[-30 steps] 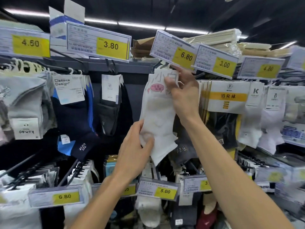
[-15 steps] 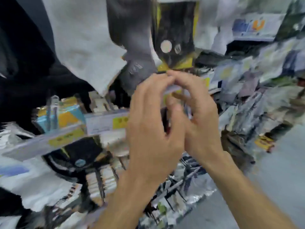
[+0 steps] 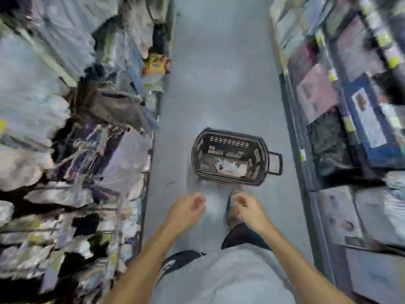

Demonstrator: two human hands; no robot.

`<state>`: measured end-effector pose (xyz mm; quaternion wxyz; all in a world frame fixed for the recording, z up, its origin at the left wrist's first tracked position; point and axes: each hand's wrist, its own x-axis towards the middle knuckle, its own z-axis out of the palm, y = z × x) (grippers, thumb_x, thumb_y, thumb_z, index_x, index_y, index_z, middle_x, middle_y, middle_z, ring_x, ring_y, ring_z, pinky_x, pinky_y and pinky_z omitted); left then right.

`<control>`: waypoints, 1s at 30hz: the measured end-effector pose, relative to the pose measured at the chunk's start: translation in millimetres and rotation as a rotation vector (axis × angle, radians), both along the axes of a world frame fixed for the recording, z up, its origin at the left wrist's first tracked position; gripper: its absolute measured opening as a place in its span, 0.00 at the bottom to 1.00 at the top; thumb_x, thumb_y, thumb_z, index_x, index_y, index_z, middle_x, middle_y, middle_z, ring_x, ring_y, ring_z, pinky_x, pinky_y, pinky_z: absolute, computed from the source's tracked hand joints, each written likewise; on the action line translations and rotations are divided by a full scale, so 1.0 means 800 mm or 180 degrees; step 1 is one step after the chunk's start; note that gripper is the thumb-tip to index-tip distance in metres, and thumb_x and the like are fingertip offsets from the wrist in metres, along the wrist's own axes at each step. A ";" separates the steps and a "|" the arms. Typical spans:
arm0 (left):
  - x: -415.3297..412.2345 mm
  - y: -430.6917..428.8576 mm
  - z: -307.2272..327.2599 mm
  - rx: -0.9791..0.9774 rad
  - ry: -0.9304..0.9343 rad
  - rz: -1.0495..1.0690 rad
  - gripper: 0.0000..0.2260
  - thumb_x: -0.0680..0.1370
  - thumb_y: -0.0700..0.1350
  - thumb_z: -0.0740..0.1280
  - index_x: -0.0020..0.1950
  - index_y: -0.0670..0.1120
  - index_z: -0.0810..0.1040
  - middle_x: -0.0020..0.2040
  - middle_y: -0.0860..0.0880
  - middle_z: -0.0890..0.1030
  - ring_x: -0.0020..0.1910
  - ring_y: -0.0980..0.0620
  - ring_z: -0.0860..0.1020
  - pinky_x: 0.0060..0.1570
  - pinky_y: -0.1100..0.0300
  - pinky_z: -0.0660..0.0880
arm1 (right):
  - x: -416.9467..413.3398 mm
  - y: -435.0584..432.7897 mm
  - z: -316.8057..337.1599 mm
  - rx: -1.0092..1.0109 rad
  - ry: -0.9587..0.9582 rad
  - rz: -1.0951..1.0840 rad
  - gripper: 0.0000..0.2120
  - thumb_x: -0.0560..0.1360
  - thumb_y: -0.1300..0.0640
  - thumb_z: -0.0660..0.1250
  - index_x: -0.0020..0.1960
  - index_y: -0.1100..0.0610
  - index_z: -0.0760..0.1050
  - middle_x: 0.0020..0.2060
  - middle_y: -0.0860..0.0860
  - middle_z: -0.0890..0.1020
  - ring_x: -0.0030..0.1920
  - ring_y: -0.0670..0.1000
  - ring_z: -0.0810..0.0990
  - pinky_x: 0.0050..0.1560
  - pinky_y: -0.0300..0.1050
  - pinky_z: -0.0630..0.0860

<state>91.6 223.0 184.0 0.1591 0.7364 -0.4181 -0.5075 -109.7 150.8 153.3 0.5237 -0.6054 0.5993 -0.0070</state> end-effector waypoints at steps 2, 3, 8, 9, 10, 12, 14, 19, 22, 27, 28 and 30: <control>-0.029 -0.046 -0.047 0.0313 0.0119 -0.0078 0.03 0.80 0.38 0.66 0.53 0.44 0.77 0.49 0.42 0.81 0.46 0.49 0.80 0.55 0.49 0.78 | -0.038 -0.029 -0.036 0.0169 0.0146 -0.0161 0.09 0.79 0.62 0.65 0.58 0.59 0.79 0.50 0.55 0.83 0.50 0.51 0.79 0.53 0.47 0.74; -0.043 -0.068 -0.069 0.0512 0.0105 -0.0117 0.04 0.80 0.38 0.66 0.54 0.43 0.78 0.51 0.43 0.82 0.50 0.48 0.80 0.56 0.53 0.77 | -0.053 -0.047 -0.052 0.0276 0.0208 -0.0183 0.10 0.79 0.61 0.65 0.58 0.58 0.80 0.51 0.54 0.84 0.51 0.51 0.80 0.53 0.46 0.74; -0.098 -0.189 -0.151 0.1386 0.0295 -0.0102 0.05 0.80 0.35 0.63 0.53 0.38 0.78 0.50 0.37 0.81 0.49 0.44 0.79 0.50 0.57 0.78 | -0.109 -0.158 -0.118 0.0588 0.0488 -0.0240 0.11 0.79 0.56 0.64 0.59 0.50 0.79 0.54 0.51 0.84 0.54 0.53 0.81 0.56 0.49 0.77; -0.103 -0.216 -0.165 0.1424 0.0315 -0.0056 0.04 0.81 0.35 0.62 0.52 0.39 0.77 0.48 0.39 0.79 0.45 0.46 0.78 0.41 0.64 0.77 | -0.117 -0.181 -0.134 0.0583 0.0540 -0.0280 0.10 0.79 0.55 0.64 0.58 0.49 0.80 0.53 0.50 0.84 0.54 0.53 0.82 0.57 0.49 0.77; -0.107 -0.242 -0.182 0.1419 0.0337 0.0044 0.04 0.80 0.34 0.62 0.52 0.40 0.76 0.47 0.40 0.78 0.42 0.48 0.76 0.33 0.71 0.74 | -0.124 -0.205 -0.153 0.0585 0.0577 -0.0315 0.10 0.79 0.55 0.64 0.57 0.48 0.79 0.52 0.50 0.84 0.52 0.53 0.82 0.56 0.47 0.76; -0.113 -0.293 -0.223 0.1319 0.0378 0.0302 0.05 0.81 0.34 0.61 0.54 0.40 0.75 0.48 0.40 0.78 0.42 0.50 0.76 0.27 0.77 0.69 | -0.130 -0.252 -0.197 0.0606 0.0604 -0.0399 0.09 0.78 0.55 0.64 0.56 0.48 0.79 0.47 0.47 0.83 0.50 0.52 0.82 0.52 0.44 0.75; -0.117 -0.340 -0.278 0.1196 0.0424 0.0524 0.06 0.81 0.35 0.61 0.56 0.40 0.76 0.49 0.40 0.79 0.42 0.50 0.77 0.33 0.75 0.73 | -0.128 -0.294 -0.253 0.0621 0.0596 -0.0512 0.09 0.78 0.57 0.64 0.55 0.48 0.79 0.43 0.45 0.81 0.47 0.51 0.81 0.52 0.45 0.75; -0.105 -0.421 -0.477 0.1282 0.0136 0.0319 0.08 0.81 0.44 0.64 0.59 0.46 0.75 0.57 0.46 0.80 0.58 0.46 0.78 0.62 0.51 0.73 | -0.092 -0.373 -0.448 0.0643 0.0651 -0.0663 0.14 0.78 0.58 0.63 0.63 0.54 0.77 0.51 0.49 0.82 0.52 0.51 0.80 0.52 0.42 0.73; -0.093 -0.451 -0.612 0.1380 -0.0096 0.0194 0.07 0.80 0.48 0.64 0.58 0.50 0.72 0.55 0.50 0.77 0.54 0.48 0.75 0.53 0.55 0.71 | -0.061 -0.406 -0.580 0.0698 0.0749 -0.0603 0.18 0.77 0.58 0.66 0.67 0.57 0.74 0.53 0.52 0.81 0.51 0.51 0.78 0.50 0.42 0.71; -0.087 -0.481 -0.800 0.1539 -0.0206 0.0231 0.19 0.79 0.49 0.67 0.66 0.44 0.70 0.60 0.44 0.78 0.60 0.43 0.76 0.56 0.54 0.71 | -0.028 -0.447 -0.762 0.0703 0.1213 -0.0501 0.14 0.76 0.59 0.67 0.60 0.61 0.76 0.55 0.58 0.82 0.52 0.57 0.80 0.50 0.44 0.75; -0.087 -0.485 -0.830 0.1555 -0.0229 0.0280 0.21 0.78 0.49 0.68 0.68 0.42 0.69 0.63 0.42 0.77 0.62 0.41 0.75 0.56 0.54 0.71 | -0.025 -0.453 -0.790 0.0691 0.1272 -0.0502 0.15 0.76 0.59 0.67 0.62 0.61 0.75 0.54 0.58 0.82 0.52 0.58 0.80 0.49 0.45 0.75; -0.087 -0.494 -0.882 0.1547 -0.0187 0.0447 0.26 0.77 0.49 0.70 0.69 0.39 0.69 0.67 0.38 0.75 0.64 0.39 0.74 0.58 0.50 0.73 | -0.019 -0.465 -0.839 0.0679 0.1308 -0.0441 0.19 0.76 0.58 0.67 0.65 0.61 0.70 0.54 0.59 0.80 0.54 0.59 0.79 0.47 0.44 0.73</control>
